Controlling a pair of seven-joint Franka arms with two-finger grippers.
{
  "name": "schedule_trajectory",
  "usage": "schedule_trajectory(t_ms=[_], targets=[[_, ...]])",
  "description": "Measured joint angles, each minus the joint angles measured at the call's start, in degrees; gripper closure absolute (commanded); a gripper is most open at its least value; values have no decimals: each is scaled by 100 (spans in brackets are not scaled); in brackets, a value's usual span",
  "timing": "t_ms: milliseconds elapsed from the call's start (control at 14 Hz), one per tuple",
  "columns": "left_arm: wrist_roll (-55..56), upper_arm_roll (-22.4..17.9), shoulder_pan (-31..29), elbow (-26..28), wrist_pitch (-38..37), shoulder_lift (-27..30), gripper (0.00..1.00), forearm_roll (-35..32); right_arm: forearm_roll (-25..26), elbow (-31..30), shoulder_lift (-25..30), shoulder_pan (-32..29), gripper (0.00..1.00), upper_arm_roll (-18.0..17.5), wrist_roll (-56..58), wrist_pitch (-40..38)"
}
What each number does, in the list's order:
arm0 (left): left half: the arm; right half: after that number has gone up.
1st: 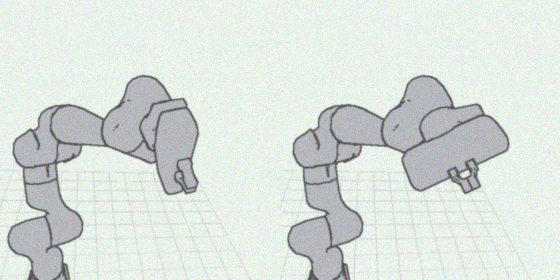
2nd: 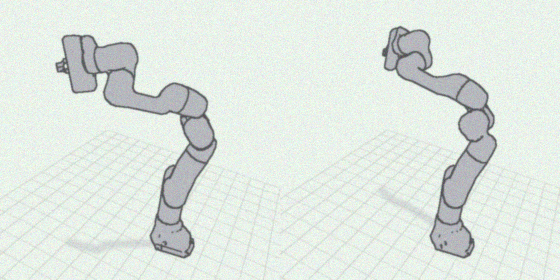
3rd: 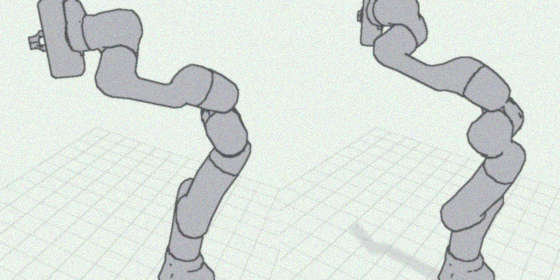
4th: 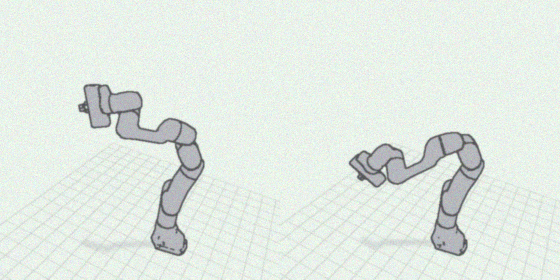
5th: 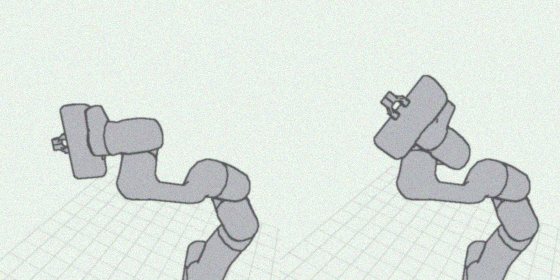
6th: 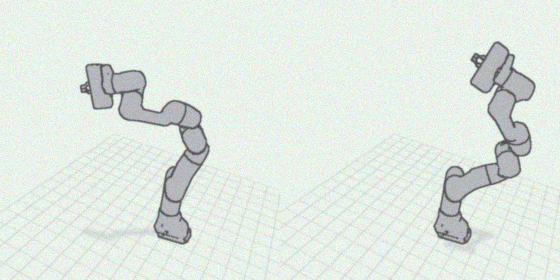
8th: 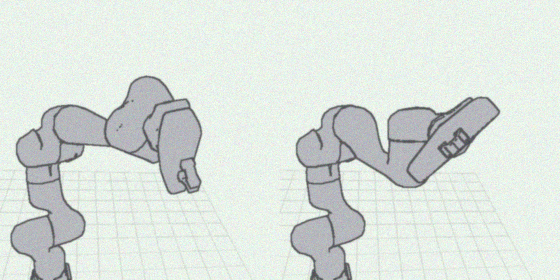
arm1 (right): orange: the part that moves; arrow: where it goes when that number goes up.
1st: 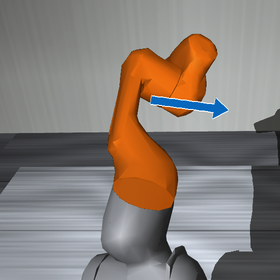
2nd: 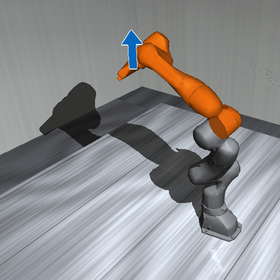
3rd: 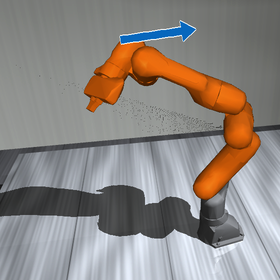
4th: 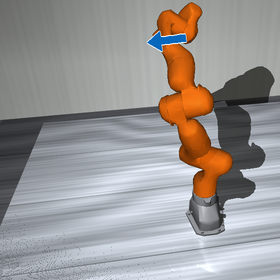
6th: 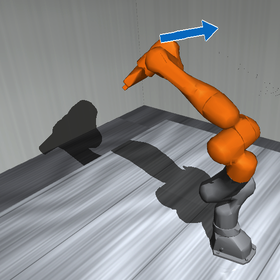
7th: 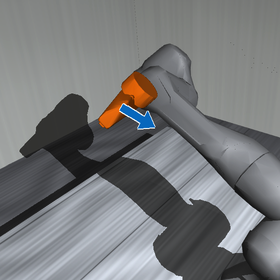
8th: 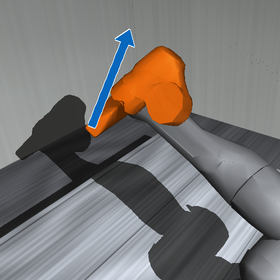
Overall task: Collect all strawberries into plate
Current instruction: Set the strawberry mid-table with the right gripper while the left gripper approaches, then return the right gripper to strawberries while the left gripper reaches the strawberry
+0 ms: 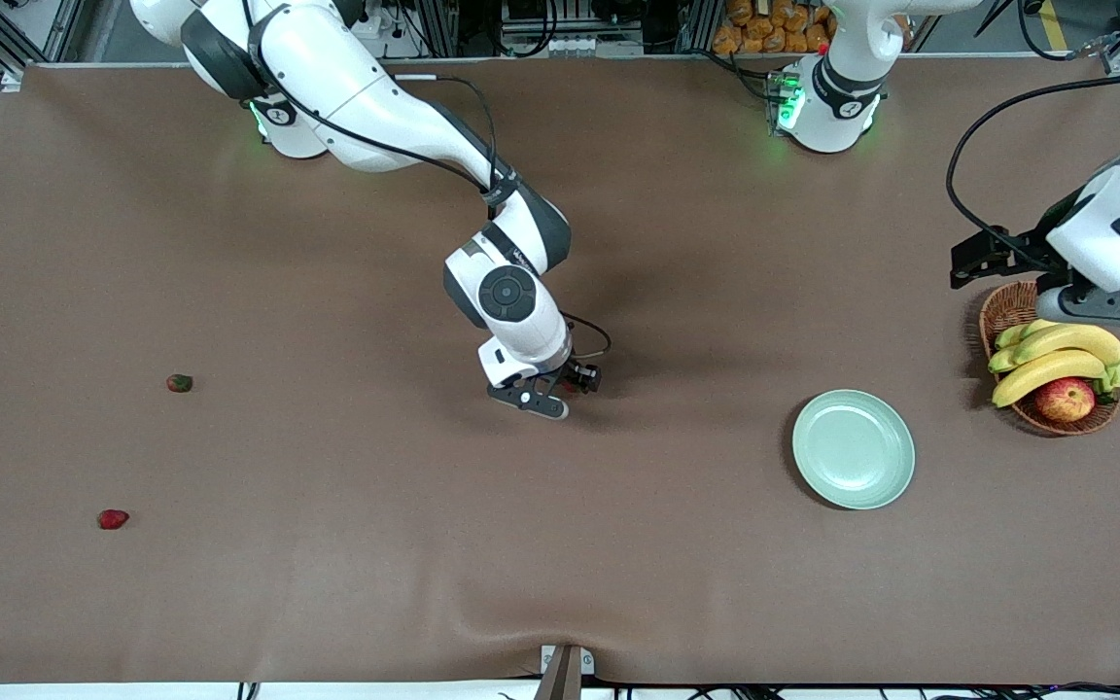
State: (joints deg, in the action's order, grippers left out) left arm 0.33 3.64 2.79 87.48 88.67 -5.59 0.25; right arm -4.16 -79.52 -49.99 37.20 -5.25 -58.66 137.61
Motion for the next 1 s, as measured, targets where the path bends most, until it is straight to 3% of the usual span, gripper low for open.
schedule_trajectory(t_ms=[356,642,998], targets=[[18,42,200,-6,11,-201,0,231,21,208,147,-282,0,343,85,-637],[21,54,471,-11,178,-481,0,412,67,149,753,-926,0,521,643,-1698],[575,65,1008,-24,415,-716,0,422,78,-1132,1887,-2136,0,655,2205,-1898]])
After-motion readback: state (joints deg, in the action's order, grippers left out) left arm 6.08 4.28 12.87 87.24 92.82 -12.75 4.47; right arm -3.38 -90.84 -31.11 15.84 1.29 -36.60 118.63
